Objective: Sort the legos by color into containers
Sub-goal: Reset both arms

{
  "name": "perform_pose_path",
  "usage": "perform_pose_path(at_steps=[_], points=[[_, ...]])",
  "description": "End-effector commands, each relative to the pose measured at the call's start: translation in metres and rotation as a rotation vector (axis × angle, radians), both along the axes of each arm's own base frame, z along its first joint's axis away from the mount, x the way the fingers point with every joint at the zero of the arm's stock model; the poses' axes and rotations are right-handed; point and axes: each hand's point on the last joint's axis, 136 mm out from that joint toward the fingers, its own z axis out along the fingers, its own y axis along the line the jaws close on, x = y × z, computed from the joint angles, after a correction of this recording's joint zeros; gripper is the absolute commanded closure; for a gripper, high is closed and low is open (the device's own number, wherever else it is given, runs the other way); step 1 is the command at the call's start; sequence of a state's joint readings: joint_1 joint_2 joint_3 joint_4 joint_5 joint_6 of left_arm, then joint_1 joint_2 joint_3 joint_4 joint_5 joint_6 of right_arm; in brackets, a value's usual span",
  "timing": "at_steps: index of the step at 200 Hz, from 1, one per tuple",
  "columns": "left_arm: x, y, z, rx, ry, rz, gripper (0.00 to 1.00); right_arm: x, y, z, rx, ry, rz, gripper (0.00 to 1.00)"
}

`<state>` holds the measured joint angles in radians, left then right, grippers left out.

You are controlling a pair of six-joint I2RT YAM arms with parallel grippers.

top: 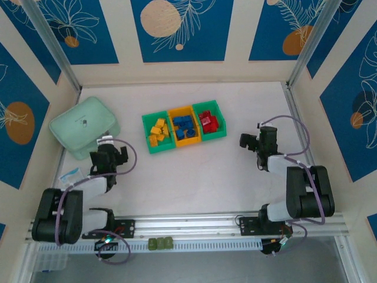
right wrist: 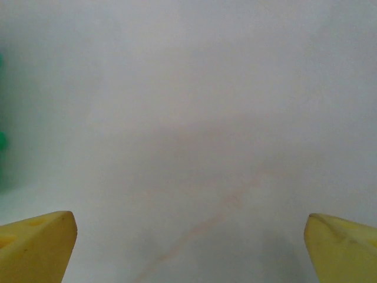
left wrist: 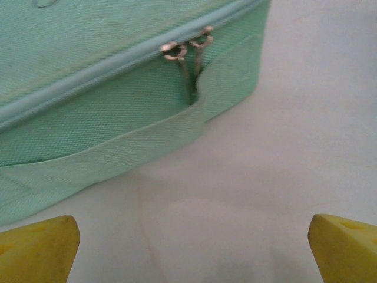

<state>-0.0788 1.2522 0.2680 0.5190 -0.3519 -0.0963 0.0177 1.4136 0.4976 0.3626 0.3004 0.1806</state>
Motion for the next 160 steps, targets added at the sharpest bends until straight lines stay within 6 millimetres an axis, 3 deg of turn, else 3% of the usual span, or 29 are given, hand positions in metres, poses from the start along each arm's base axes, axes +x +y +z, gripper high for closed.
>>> perform_pose_path(at_steps=[1, 21, 36, 47, 68, 160], points=[[0.037, -0.021, 0.057, -0.011, -0.278, -0.133, 0.01, 0.028, 0.031, 0.038, 0.006, -0.217, 0.188, 0.01], [0.046, -0.031, 0.055, 0.004, -0.316, -0.201, 0.01, 0.025, 0.030, 0.028, 0.023, -0.244, 0.194, 0.01], [0.050, -0.041, 0.041, -0.001, -0.301, -0.261, 0.01, 0.020, 0.033, 0.028, 0.031, -0.311, 0.215, 0.01], [0.055, -0.047, 0.035, 0.009, -0.315, -0.293, 0.01, 0.023, 0.034, 0.023, 0.026, -0.249, 0.223, 0.01], [0.066, -0.034, 0.023, 0.006, -0.190, -0.207, 0.01, 0.024, 0.033, 0.024, 0.050, -0.248, 0.229, 0.01], [0.066, -0.034, 0.025, 0.017, -0.209, -0.204, 0.01, 0.024, 0.034, 0.024, 0.044, -0.252, 0.236, 0.01]])
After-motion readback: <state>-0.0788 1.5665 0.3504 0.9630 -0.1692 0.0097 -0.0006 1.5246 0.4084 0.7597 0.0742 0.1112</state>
